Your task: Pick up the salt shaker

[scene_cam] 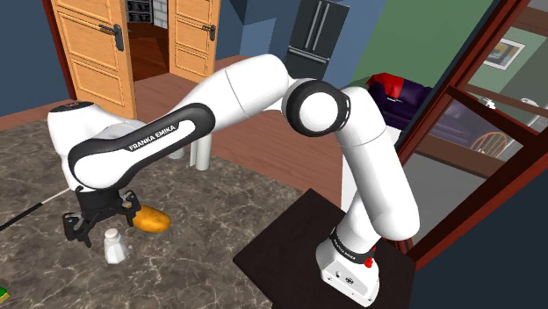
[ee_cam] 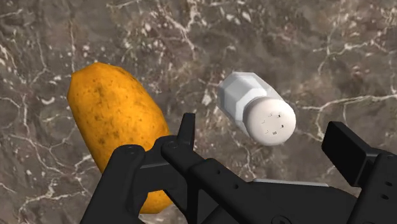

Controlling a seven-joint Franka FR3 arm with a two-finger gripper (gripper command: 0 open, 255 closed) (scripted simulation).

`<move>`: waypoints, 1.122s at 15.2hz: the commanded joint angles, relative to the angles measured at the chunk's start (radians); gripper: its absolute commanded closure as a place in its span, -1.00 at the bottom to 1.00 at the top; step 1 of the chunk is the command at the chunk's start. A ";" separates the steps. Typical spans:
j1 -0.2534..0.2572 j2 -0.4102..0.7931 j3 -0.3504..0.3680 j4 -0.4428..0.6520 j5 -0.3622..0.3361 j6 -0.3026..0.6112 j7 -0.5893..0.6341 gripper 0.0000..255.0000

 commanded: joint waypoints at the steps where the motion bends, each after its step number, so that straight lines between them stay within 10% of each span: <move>1: 0.003 0.015 -0.003 -0.001 -0.004 0.017 0.000 -1.00; 4: 0.005 0.029 -0.006 -0.001 -0.007 0.029 0.000 -1.00; 5: 0.006 0.028 -0.006 -0.002 -0.007 0.030 0.001 1.00; 17: 0.001 0.003 -0.001 -0.002 -0.001 0.005 0.001 1.00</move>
